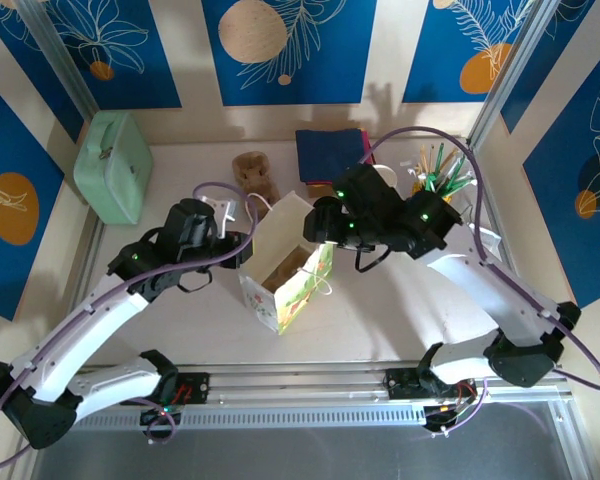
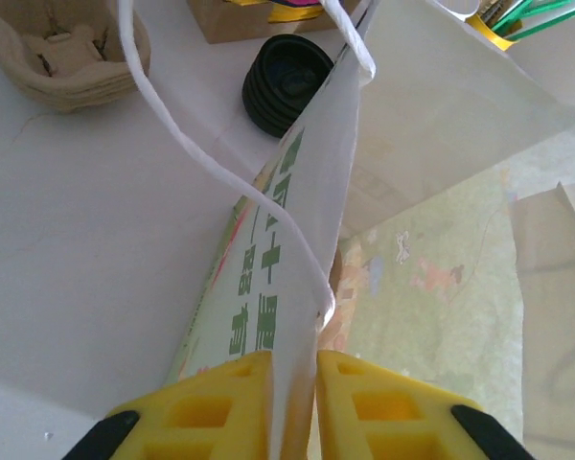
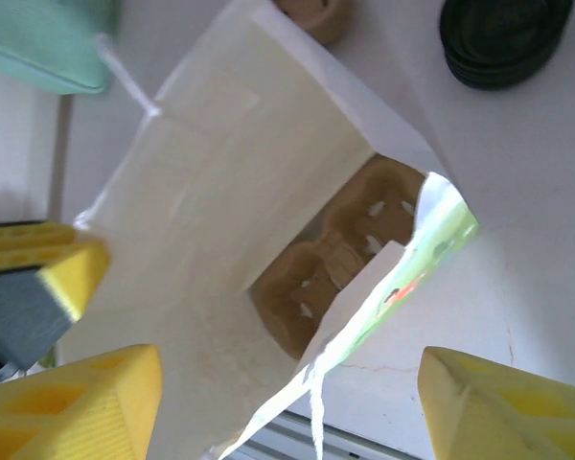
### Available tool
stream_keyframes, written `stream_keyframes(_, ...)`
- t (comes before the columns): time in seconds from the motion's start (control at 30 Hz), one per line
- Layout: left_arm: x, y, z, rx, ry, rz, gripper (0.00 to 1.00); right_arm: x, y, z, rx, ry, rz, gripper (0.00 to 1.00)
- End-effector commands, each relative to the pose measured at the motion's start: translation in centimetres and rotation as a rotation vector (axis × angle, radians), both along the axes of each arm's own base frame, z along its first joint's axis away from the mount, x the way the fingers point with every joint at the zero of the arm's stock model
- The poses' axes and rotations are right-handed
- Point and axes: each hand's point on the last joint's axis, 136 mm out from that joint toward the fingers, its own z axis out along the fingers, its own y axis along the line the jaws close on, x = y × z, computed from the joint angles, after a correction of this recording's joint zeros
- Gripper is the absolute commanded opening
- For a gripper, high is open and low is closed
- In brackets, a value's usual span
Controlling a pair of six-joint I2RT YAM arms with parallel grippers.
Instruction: Pack the takeout coffee
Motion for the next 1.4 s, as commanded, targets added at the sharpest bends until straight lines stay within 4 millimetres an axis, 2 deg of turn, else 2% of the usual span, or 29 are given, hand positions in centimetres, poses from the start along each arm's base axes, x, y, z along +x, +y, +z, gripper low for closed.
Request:
stream_keyframes(0.0,0.0,0.0,0.8,-0.05,-0.024,0.033,0.27,0.3,0.0,-2.3,-0.04,0.093,-0.065,0.71)
stream_keyframes(0.13,-0.3,0.9,1.8,-0.05,-0.061,0.052,0.37,0.5,0.4,-3.8,-0.086,0.168,-0.081,0.7)
stream_keyframes(0.23,-0.5,1.5,2.7,-0.041,-0.088,0.06,0.41,0.3,0.9,-4.6,-0.095,0.208,-0.072,0.67)
stream_keyframes(0.5,-0.9,3.0,4.2,0.003,-0.14,0.075,0.48,0.6,1.7,-5.1,-0.075,0.219,-0.052,0.47)
stream_keyframes(0.57,-0.9,3.4,4.6,0.015,-0.154,0.084,0.49,0.7,1.8,-4.9,-0.071,0.212,-0.043,0.42)
stream_keyframes(0.67,-1.0,4.1,5.3,0.028,-0.177,0.103,0.51,0.9,2.1,-4.5,-0.07,0.191,-0.005,0.26)
stream_keyframes(0.77,-1.2,4.6,5.9,0.03,-0.194,0.112,0.51,1.1,2.4,-4.3,-0.056,0.182,0.018,0.2)
stream_keyframes(0.83,-1.4,4.8,6.1,0.028,-0.2,0.112,0.51,1.3,2.4,-4.4,-0.049,0.191,0.024,0.13)
stream_keyframes(1.1,-1.9,6.3,6.7,0.047,-0.232,0.15,0.52,1.2,3.1,-3.1,-0.044,0.151,0.13,0.05)
stream_keyframes(1.37,-2.3,9.2,7.9,0.057,-0.317,0.256,0.52,-0.4,4.7,-0.2,0.002,-0.031,0.321,0.02)
